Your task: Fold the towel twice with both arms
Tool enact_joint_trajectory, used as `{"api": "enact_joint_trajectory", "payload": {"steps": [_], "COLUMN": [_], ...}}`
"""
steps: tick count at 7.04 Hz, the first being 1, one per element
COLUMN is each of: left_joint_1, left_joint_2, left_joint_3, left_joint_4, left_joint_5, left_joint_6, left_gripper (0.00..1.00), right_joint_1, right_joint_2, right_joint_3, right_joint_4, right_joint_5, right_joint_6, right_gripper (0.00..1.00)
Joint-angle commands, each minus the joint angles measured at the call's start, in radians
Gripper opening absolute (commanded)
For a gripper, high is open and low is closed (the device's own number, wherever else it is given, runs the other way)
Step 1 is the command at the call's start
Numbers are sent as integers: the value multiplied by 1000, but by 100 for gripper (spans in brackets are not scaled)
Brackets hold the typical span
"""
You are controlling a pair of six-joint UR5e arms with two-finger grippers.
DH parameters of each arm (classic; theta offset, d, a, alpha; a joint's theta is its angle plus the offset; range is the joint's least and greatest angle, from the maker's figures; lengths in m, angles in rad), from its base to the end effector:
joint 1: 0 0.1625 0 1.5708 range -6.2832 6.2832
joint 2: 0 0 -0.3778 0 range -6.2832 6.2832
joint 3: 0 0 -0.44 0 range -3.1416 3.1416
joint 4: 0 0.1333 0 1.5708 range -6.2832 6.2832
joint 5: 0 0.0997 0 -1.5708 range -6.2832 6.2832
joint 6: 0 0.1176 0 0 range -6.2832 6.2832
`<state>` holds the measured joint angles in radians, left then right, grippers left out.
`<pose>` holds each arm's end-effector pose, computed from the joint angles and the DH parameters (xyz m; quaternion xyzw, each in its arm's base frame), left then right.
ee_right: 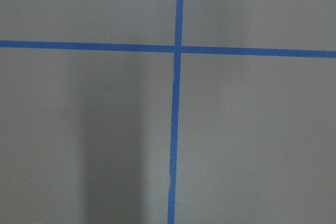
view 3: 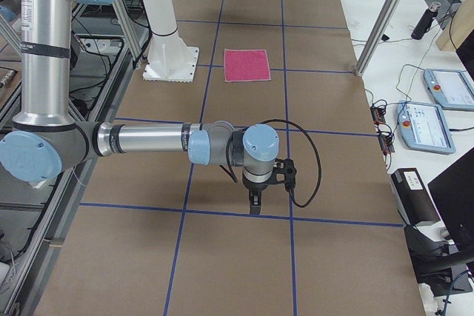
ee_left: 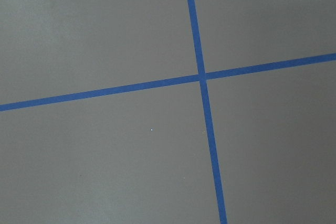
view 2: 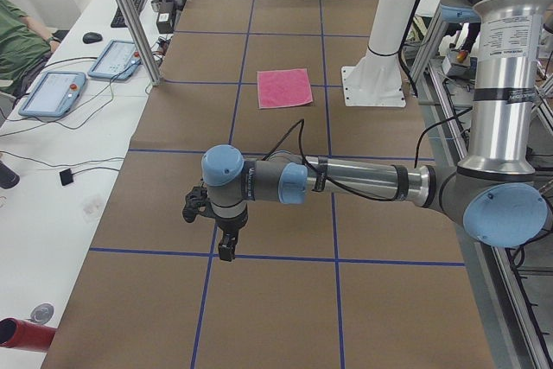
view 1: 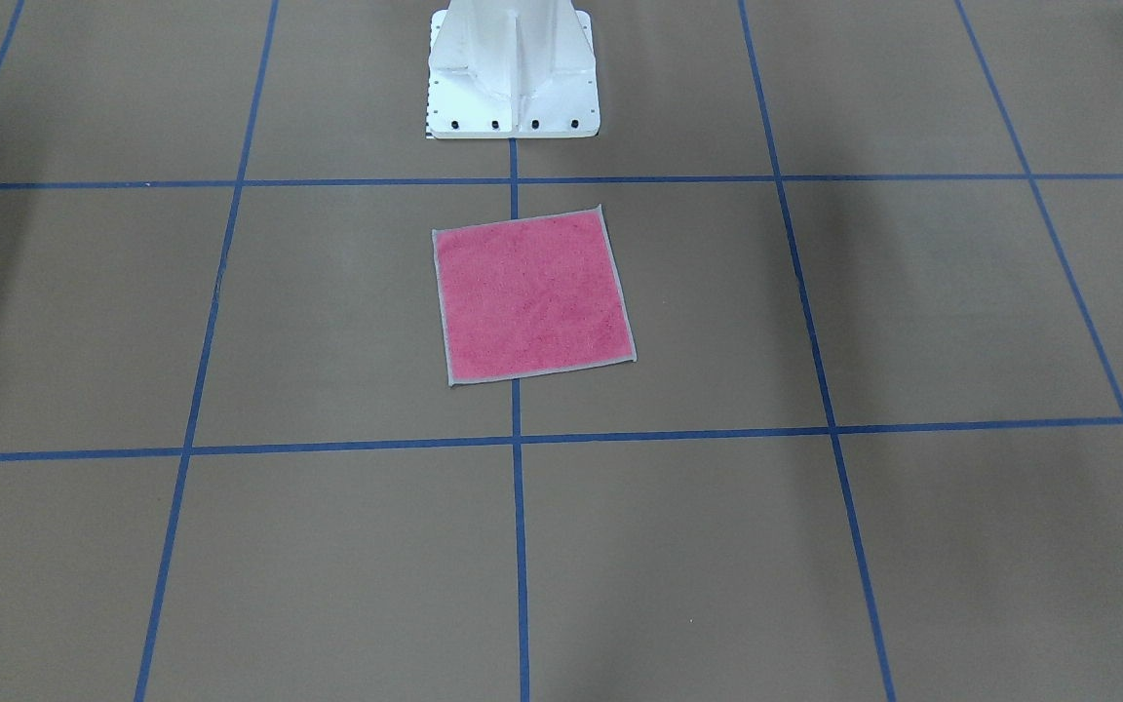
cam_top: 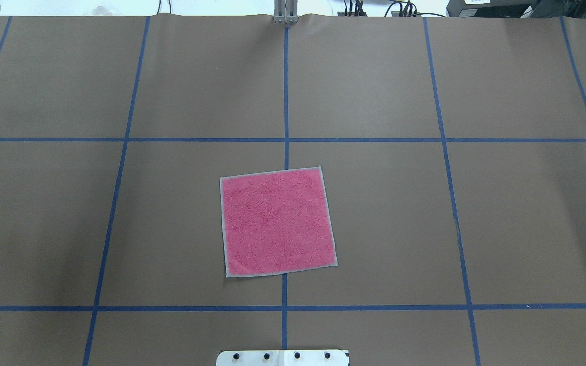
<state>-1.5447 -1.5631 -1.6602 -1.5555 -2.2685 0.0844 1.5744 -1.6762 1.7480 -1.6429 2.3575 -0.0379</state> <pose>-0.0436 -0.5424 0.5877 0.0411 0.3406 0.0632 0.9372 0.0518 -0.4986 0.5897 0.0078 -0.3832 -0.0158 0.9235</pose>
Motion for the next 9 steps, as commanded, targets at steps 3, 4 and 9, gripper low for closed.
{"api": "enact_joint_trajectory", "payload": {"steps": [3, 4, 9], "left_joint_1": [0, 2, 119], "left_joint_2": [0, -2, -123], "left_joint_3": [-1, -3, -144], "left_joint_4": [0, 0, -41], "left_joint_5": [0, 0, -9], "left_joint_6": [0, 0, -241], "left_gripper": [100, 100, 100], "right_joint_1": [-13, -13, -78], "right_joint_2": [10, 21, 176], "right_joint_3": [-1, 2, 2], "right_joint_4": [0, -2, -11], "right_joint_5": [2, 2, 6], "right_joint_6": [4, 7, 19], "right_gripper": [100, 100, 100]}}
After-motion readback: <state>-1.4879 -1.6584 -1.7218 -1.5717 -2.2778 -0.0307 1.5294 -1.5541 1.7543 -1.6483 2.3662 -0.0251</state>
